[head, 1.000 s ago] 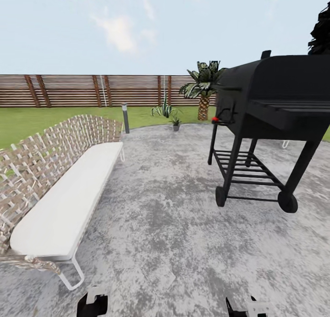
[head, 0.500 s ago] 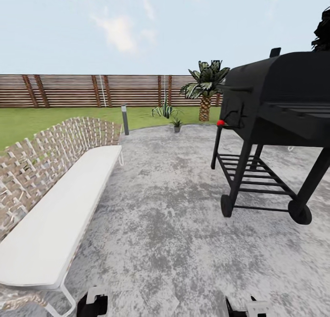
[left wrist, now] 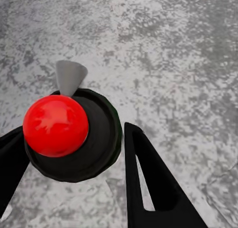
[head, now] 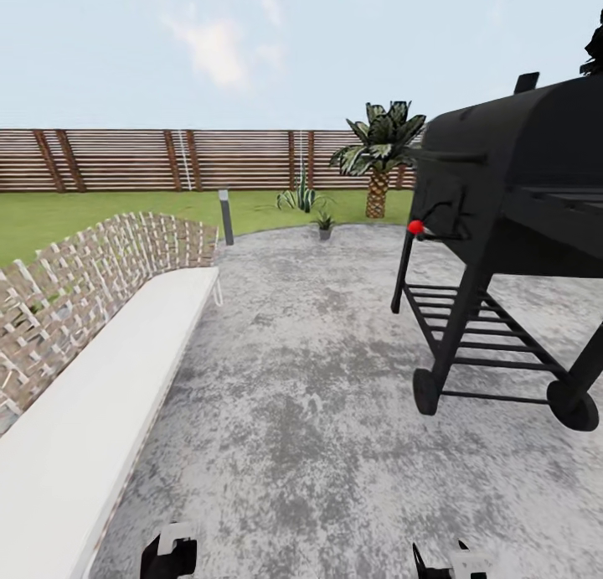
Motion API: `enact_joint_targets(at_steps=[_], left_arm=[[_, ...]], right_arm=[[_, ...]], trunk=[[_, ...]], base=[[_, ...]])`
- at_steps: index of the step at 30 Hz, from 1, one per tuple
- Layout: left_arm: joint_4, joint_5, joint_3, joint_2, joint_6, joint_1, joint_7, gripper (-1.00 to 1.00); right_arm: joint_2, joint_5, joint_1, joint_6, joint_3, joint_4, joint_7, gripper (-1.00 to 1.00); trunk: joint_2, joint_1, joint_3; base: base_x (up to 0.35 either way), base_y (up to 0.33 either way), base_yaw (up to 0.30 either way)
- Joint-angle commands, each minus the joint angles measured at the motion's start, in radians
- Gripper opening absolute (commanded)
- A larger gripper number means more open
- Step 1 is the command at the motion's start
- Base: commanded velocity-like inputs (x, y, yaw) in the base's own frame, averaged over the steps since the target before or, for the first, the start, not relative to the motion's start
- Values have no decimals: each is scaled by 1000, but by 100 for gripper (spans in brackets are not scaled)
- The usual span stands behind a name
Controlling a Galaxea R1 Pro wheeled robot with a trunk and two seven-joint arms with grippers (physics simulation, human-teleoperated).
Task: Pick up the pesticide atomizer in the garden and spray insectifuge to fully cover both potted plants in the garden.
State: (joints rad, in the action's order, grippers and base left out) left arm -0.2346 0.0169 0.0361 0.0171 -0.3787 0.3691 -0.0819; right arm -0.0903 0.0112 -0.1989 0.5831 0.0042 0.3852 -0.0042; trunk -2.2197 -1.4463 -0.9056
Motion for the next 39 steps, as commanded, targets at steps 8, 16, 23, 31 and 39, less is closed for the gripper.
enact_joint_targets(at_steps=[8, 16, 23, 31, 39], left_arm=[[1, 1, 2, 0, -3, 1, 1, -100], [1, 1, 2, 0, -3, 1, 1, -100], [1, 1, 2, 0, -3, 1, 1, -100], [1, 1, 2, 0, -3, 1, 1, -100], [0, 1, 2, 0, -3, 1, 1, -100]], right_arm=[[0, 1, -1, 4, 0, -1, 0, 100], [0, 1, -1, 3, 0, 0, 0, 100], [0, 1, -1, 3, 0, -1, 0, 100], [0, 1, -1, 3, 0, -1, 0, 100], [0, 1, -1, 3, 0, -1, 0, 100]], trunk=[[0, 0, -7], [0, 0, -7], [0, 0, -14], [0, 0, -18], [0, 0, -18]], base=[[318, 140, 0], [318, 96, 0], [330, 51, 0], [338, 2, 0], [339, 0, 0]])
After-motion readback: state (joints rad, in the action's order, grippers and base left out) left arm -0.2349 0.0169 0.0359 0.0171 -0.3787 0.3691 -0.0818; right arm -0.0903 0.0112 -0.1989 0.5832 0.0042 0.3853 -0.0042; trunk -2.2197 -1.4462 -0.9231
